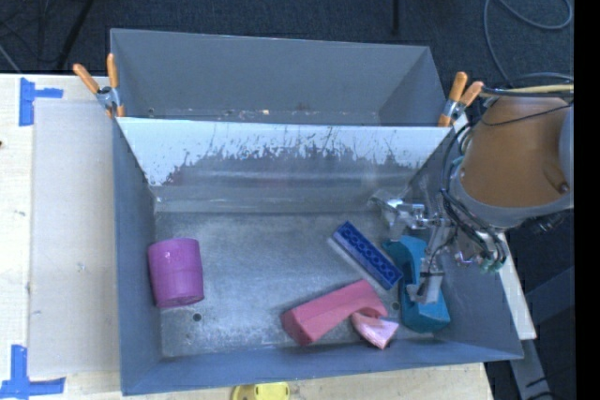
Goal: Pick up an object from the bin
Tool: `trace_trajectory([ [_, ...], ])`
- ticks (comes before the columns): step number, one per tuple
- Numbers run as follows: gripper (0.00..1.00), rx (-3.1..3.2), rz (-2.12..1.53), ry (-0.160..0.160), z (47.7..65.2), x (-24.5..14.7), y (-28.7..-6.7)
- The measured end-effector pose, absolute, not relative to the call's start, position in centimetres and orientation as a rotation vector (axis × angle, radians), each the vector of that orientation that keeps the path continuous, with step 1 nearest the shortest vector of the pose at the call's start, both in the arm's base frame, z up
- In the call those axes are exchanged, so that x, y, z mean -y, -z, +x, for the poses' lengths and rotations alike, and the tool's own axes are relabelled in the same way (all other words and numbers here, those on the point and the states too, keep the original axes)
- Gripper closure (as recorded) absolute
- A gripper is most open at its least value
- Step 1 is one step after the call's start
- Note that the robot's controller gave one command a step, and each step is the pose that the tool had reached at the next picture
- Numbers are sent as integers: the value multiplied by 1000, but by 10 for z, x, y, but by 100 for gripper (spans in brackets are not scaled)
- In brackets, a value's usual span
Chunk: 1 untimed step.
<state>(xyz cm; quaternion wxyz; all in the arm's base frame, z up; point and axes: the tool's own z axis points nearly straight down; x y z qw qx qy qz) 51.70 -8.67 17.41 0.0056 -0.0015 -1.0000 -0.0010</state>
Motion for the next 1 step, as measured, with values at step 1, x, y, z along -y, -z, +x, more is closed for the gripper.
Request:
trace_trajectory([
  [1,0,3138,-1,2,519,86,-178],
])
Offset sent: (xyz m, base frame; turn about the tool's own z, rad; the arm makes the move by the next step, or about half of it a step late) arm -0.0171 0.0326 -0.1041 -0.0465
